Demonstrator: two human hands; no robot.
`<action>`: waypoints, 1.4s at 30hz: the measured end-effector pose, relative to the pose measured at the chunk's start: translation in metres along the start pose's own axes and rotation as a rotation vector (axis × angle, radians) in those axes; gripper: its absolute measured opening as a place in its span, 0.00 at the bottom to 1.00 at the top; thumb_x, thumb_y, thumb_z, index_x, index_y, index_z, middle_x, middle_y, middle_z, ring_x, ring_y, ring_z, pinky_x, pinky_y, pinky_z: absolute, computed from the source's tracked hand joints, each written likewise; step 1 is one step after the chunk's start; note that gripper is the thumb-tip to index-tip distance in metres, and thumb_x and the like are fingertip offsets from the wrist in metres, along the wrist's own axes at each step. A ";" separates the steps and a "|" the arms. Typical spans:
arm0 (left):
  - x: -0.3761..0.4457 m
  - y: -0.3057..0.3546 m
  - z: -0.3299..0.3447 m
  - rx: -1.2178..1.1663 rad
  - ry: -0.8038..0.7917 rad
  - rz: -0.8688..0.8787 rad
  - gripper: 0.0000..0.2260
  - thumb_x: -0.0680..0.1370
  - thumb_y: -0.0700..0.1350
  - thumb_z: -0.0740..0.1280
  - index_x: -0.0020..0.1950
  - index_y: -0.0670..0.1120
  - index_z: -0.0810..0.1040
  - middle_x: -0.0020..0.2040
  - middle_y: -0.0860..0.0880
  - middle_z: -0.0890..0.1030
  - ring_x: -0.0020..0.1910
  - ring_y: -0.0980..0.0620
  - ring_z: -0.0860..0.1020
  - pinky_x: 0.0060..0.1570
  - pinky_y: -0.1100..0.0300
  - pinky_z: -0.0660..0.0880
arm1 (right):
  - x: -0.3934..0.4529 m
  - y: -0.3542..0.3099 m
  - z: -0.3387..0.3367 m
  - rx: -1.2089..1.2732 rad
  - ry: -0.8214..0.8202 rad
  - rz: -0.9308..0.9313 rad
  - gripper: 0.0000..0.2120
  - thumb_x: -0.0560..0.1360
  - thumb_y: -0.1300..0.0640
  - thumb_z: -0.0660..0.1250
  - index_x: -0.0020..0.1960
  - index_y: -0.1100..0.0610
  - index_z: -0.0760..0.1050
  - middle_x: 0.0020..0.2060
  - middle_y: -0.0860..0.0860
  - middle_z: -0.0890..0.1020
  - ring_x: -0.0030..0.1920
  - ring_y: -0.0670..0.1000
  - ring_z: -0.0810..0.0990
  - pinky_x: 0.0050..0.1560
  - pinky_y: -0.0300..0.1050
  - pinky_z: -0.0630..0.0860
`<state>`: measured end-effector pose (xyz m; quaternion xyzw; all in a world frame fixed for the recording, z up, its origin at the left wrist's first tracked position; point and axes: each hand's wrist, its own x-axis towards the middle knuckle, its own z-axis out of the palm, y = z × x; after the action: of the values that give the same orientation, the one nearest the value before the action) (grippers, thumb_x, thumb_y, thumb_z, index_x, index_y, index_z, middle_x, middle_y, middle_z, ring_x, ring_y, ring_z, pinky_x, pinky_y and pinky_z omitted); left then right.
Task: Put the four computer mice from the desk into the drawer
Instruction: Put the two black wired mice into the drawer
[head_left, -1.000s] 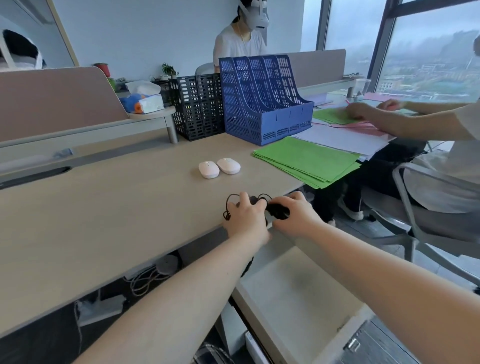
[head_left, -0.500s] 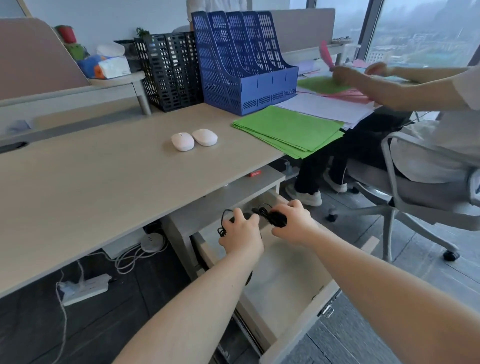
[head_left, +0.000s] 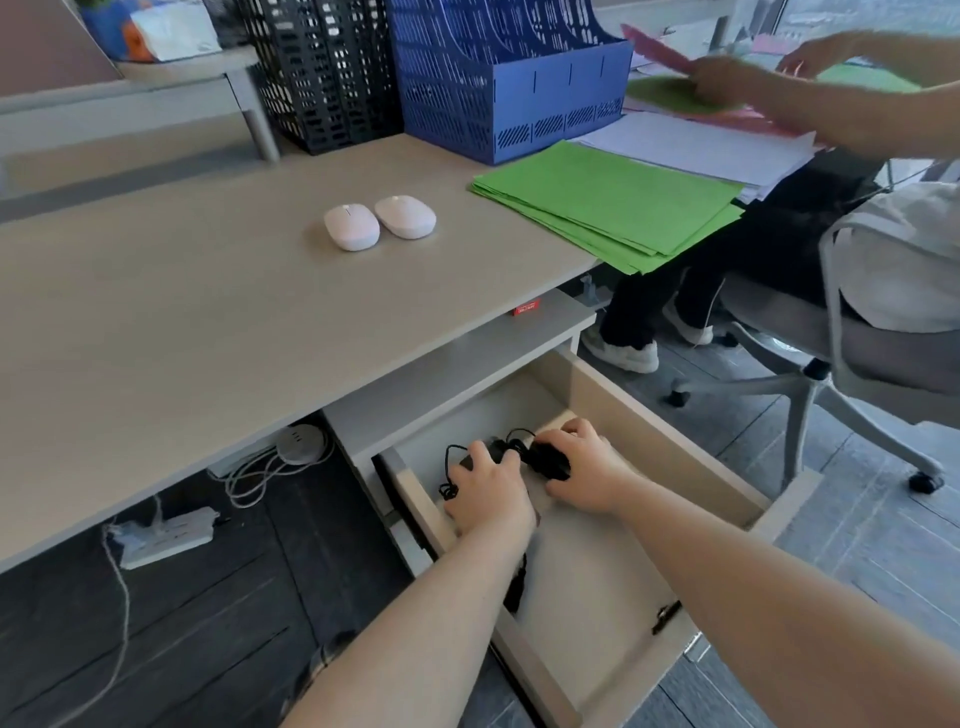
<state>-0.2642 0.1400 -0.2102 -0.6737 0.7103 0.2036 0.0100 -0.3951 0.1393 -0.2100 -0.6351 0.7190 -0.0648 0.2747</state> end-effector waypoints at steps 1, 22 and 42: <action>0.002 -0.001 0.001 -0.002 -0.006 -0.017 0.20 0.74 0.46 0.70 0.63 0.54 0.67 0.66 0.46 0.59 0.61 0.41 0.63 0.54 0.46 0.75 | 0.002 0.000 0.001 -0.009 -0.001 -0.008 0.29 0.70 0.54 0.68 0.69 0.47 0.66 0.65 0.55 0.66 0.66 0.60 0.67 0.67 0.50 0.68; 0.018 -0.007 0.005 -0.087 -0.029 -0.033 0.20 0.79 0.48 0.66 0.70 0.53 0.66 0.69 0.45 0.58 0.63 0.40 0.65 0.55 0.50 0.74 | 0.025 -0.015 0.005 0.004 -0.034 -0.148 0.26 0.77 0.52 0.65 0.73 0.53 0.65 0.75 0.54 0.62 0.78 0.55 0.52 0.75 0.46 0.52; -0.028 -0.006 -0.170 0.080 0.476 0.463 0.11 0.80 0.49 0.58 0.47 0.44 0.76 0.48 0.45 0.78 0.47 0.40 0.78 0.36 0.55 0.66 | -0.006 -0.103 -0.103 0.044 0.785 -0.374 0.13 0.77 0.51 0.63 0.40 0.59 0.77 0.33 0.50 0.78 0.36 0.54 0.76 0.33 0.45 0.72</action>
<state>-0.2113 0.1150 -0.0482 -0.5222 0.8344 0.0094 -0.1762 -0.3537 0.0994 -0.0765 -0.6757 0.6399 -0.3653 -0.0226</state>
